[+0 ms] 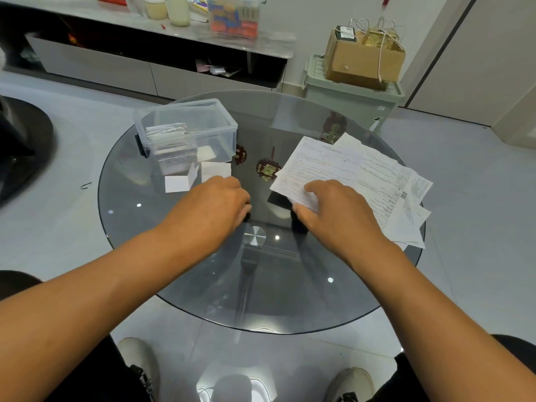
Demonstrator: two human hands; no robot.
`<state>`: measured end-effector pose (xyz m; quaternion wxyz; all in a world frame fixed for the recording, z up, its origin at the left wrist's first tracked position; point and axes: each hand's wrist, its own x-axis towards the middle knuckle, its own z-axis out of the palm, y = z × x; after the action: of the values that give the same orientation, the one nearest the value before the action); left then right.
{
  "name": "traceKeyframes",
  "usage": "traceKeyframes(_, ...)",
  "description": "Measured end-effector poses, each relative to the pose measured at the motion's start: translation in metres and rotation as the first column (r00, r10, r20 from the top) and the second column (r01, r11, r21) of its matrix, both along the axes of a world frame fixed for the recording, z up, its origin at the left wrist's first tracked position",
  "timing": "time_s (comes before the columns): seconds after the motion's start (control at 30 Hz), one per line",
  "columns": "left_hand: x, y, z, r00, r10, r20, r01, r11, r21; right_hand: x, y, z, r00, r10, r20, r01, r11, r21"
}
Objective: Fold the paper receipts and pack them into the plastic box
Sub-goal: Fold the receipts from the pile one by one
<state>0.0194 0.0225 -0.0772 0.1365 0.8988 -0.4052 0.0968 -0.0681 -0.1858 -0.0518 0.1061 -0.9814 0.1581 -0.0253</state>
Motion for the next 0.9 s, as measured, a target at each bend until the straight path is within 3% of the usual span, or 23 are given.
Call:
traceKeyframes(0.13, -0.008, -0.001, 0.002, 0.996, 0.091, -0.014, -0.088, 0.986, 0.141, 0.0, -0.001, -0.007, 0.999, 0.008, 0.05, -0.007, 1.0, -0.025)
traceKeyframes(0.3, 0.017, 0.006, -0.003, 0.985, 0.164, 0.053, -0.168, 0.982, 0.082, 0.003, 0.0, -0.012, 0.994, -0.011, 0.105, 0.013, 1.0, -0.026)
traceKeyframes(0.53, 0.003, -0.002, 0.001, 0.996, -0.082, 0.042, 0.09, 0.97, -0.228, 0.005, 0.002, -0.013, 0.995, -0.023, 0.092, 0.025, 0.999, -0.021)
traceKeyframes(0.67, 0.0, -0.007, -0.003, 0.964, -0.263, 0.031, 0.264, 0.944, -0.199, 0.01, 0.007, -0.017, 0.991, 0.039, 0.131, -0.02, 0.989, -0.144)
traceKeyframes(0.73, 0.0, -0.008, -0.006, 0.963, -0.268, -0.026, 0.26, 0.951, -0.171, 0.011, 0.011, -0.019, 0.984, 0.065, 0.164, -0.038, 0.986, -0.163)
traceKeyframes(0.9, 0.0, -0.009, -0.004, 0.97, -0.211, -0.123, 0.182, 0.96, -0.214, 0.015, 0.014, -0.021, 0.974, 0.024, 0.225, -0.027, 1.0, 0.009)
